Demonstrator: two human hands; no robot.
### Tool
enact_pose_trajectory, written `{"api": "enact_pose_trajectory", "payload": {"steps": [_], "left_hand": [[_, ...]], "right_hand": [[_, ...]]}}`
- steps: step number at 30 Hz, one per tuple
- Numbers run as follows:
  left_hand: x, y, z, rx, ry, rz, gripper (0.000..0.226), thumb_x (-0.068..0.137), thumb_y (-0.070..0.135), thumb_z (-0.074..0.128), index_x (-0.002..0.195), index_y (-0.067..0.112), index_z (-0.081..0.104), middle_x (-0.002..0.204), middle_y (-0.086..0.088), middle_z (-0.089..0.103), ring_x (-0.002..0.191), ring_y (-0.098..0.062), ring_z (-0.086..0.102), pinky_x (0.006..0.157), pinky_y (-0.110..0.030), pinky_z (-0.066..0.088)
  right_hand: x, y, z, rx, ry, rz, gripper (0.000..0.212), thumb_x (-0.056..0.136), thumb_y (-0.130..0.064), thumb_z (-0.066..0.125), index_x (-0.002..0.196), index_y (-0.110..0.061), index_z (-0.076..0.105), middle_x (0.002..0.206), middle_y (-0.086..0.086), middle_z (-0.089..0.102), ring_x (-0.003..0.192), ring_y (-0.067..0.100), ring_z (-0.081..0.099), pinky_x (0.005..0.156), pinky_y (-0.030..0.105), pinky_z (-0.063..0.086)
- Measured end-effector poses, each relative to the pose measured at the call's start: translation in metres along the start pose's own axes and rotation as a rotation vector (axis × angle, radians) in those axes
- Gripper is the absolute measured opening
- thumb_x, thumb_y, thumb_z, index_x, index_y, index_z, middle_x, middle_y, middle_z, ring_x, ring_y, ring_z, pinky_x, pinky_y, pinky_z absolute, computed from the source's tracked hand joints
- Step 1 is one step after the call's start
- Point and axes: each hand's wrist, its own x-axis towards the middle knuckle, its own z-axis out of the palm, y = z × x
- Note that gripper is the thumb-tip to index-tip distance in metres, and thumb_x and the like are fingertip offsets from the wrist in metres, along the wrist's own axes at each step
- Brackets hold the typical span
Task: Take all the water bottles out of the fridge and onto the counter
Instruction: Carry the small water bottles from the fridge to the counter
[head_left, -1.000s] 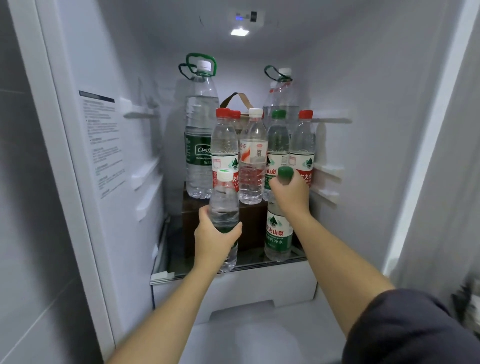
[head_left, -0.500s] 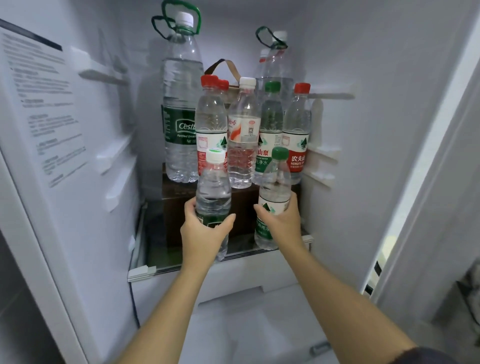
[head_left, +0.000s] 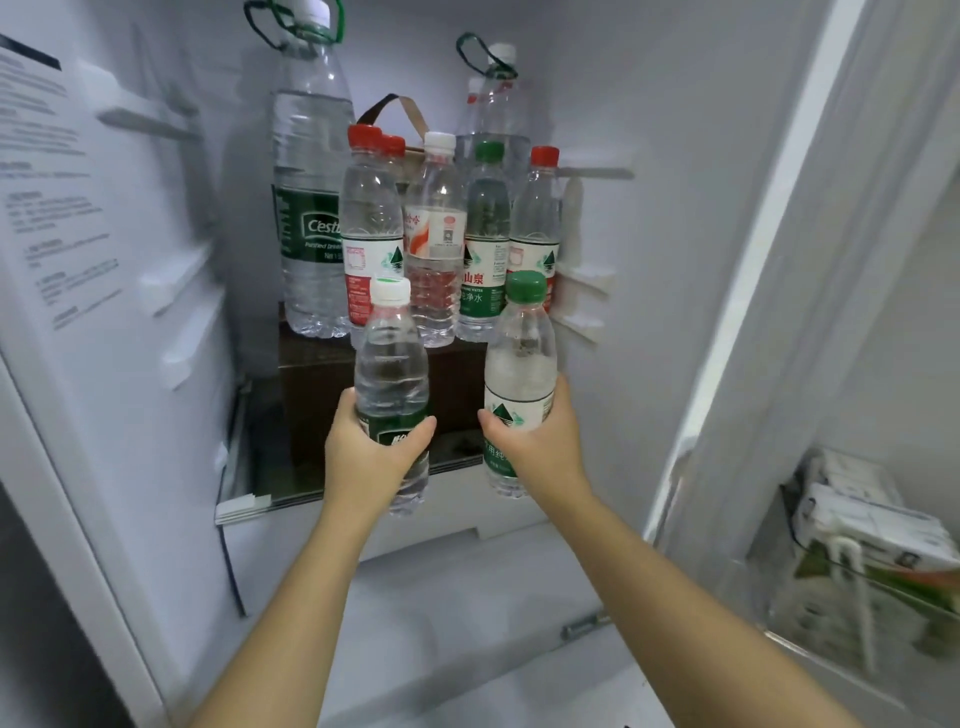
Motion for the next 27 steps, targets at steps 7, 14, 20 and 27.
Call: {"api": "enact_pose_trajectory", "payload": {"steps": [7,14,20,27], "left_hand": [[-0.096,0.043,0.001,-0.077,-0.059,0.026,0.056,0.064,0.02,0.09,0.093,0.041,0.047,0.086,0.033,0.062,0.08,0.016,0.059,0.064,-0.014,0.046],[-0.216,0.101,0.008,-0.165,-0.15,0.005,0.055,0.065,0.019,0.087,0.113,0.019,0.058,0.091,0.01,0.07,0.081,0.002,0.067,0.066,-0.019,0.05],[-0.337,0.156,0.047,-0.277,-0.328,-0.003,0.054,0.058,0.037,0.088,0.105,0.029,0.061,0.09,0.02,0.071,0.081,0.001,0.068,0.068,-0.02,0.051],[-0.449,0.208,0.127,-0.359,-0.569,-0.023,0.057,0.052,0.053,0.079,0.101,0.036,0.054,0.091,0.023,0.068,0.082,0.004,0.066,0.07,-0.02,0.048]], "right_hand": [[-0.075,-0.052,-0.066,0.033,-0.066,0.021,0.052,0.066,-0.03,0.081,0.105,-0.045,0.05,0.096,-0.023,0.066,0.09,-0.001,0.066,0.066,0.013,0.053],[-0.173,-0.091,-0.174,0.008,-0.031,0.046,0.055,0.072,-0.006,0.081,0.115,-0.025,0.053,0.1,-0.004,0.068,0.09,0.006,0.067,0.07,0.016,0.053],[-0.28,-0.11,-0.3,-0.049,0.138,0.119,0.052,0.068,-0.016,0.08,0.112,-0.026,0.053,0.099,-0.001,0.069,0.091,0.014,0.068,0.07,0.02,0.055],[-0.377,-0.132,-0.434,-0.203,0.383,0.203,0.05,0.069,-0.024,0.082,0.108,-0.037,0.054,0.097,-0.01,0.069,0.093,0.009,0.068,0.071,0.02,0.055]]}}
